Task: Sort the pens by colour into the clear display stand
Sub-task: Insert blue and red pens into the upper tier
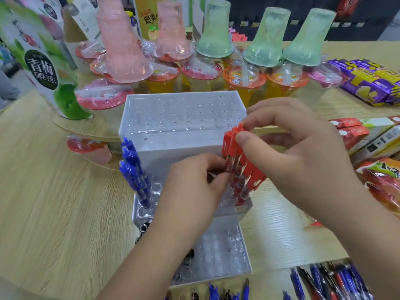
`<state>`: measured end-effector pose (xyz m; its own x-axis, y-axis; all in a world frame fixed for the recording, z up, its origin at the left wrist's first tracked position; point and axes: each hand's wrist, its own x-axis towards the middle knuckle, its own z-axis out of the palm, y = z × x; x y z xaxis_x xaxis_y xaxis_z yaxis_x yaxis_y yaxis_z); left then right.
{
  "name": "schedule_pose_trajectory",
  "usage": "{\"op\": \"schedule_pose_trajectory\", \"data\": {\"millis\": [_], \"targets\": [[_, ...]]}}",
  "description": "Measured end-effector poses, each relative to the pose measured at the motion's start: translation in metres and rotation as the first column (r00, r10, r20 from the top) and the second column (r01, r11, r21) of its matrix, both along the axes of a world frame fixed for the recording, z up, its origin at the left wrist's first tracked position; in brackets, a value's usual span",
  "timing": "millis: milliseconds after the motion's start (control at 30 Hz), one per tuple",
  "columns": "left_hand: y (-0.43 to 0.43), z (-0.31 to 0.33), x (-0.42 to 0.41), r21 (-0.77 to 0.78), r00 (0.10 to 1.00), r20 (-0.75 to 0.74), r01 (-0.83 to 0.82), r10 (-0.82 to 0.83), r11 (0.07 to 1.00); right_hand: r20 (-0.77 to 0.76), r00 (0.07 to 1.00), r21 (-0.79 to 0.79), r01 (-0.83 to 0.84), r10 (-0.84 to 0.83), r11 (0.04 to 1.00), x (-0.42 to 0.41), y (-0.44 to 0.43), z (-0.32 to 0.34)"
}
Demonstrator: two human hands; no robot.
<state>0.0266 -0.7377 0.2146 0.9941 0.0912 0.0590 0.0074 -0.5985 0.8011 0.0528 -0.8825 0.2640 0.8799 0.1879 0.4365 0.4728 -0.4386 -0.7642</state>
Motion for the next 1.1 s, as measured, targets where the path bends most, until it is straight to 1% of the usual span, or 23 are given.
{"op": "schedule_pose_trajectory", "data": {"millis": [67, 133, 267, 400, 467, 667, 733, 800, 833, 900, 967, 1100], "targets": [[0.000, -0.004, 0.000, -0.044, 0.999, -0.003, -0.041, 0.041, 0.998, -0.057, 0.998, 0.079, -0.015, 0.020, 0.997, 0.001, 0.000, -0.002], [0.001, -0.006, 0.002, -0.056, 0.999, 0.003, -0.049, 0.049, 0.997, -0.081, 0.997, 0.101, -0.002, 0.010, 0.995, 0.000, 0.000, -0.004], [0.005, -0.003, 0.005, -0.019, 1.000, -0.009, 0.021, -0.022, 1.000, -0.158, 0.987, 0.067, 0.024, -0.014, 0.997, 0.001, -0.001, -0.005], [0.009, -0.004, 0.007, -0.036, 1.000, -0.004, 0.031, -0.031, 0.999, -0.253, 0.967, 0.030, -0.005, 0.012, 1.000, 0.009, -0.005, -0.007], [0.008, -0.004, 0.008, 0.006, 0.999, 0.009, 0.035, -0.035, 0.999, -0.273, 0.962, 0.008, -0.015, 0.017, 1.000, 0.010, -0.004, -0.004], [0.005, -0.005, 0.009, 0.135, 0.999, 0.029, 0.037, -0.041, 0.990, -0.280, 0.960, -0.137, -0.039, -0.001, 0.990, 0.007, -0.003, 0.006], [0.003, -0.005, 0.008, 0.180, 0.997, 0.039, 0.052, -0.060, 0.982, -0.262, 0.965, -0.262, -0.062, -0.010, 0.963, 0.008, -0.003, 0.011], [0.004, -0.005, 0.008, 0.223, 0.997, 0.040, 0.053, -0.063, 0.973, -0.229, 0.973, -0.394, -0.066, -0.028, 0.917, 0.010, -0.004, 0.018], [0.004, -0.006, 0.008, 0.229, 0.997, 0.040, 0.049, -0.060, 0.972, -0.223, 0.974, -0.429, -0.070, -0.031, 0.901, 0.011, -0.004, 0.020], [0.002, -0.007, 0.007, 0.173, 0.999, 0.023, 0.035, -0.039, 0.984, -0.224, 0.974, -0.463, -0.079, -0.031, 0.883, 0.012, -0.005, 0.023], [0.001, -0.006, 0.005, 0.118, 1.000, 0.014, -0.004, 0.002, 0.993, -0.240, 0.970, -0.453, -0.085, -0.029, 0.887, 0.011, -0.004, 0.022], [-0.002, -0.003, 0.001, 0.135, 1.000, 0.023, 0.001, -0.004, 0.991, -0.285, 0.959, -0.292, -0.075, -0.012, 0.953, 0.008, -0.005, 0.014]]}}
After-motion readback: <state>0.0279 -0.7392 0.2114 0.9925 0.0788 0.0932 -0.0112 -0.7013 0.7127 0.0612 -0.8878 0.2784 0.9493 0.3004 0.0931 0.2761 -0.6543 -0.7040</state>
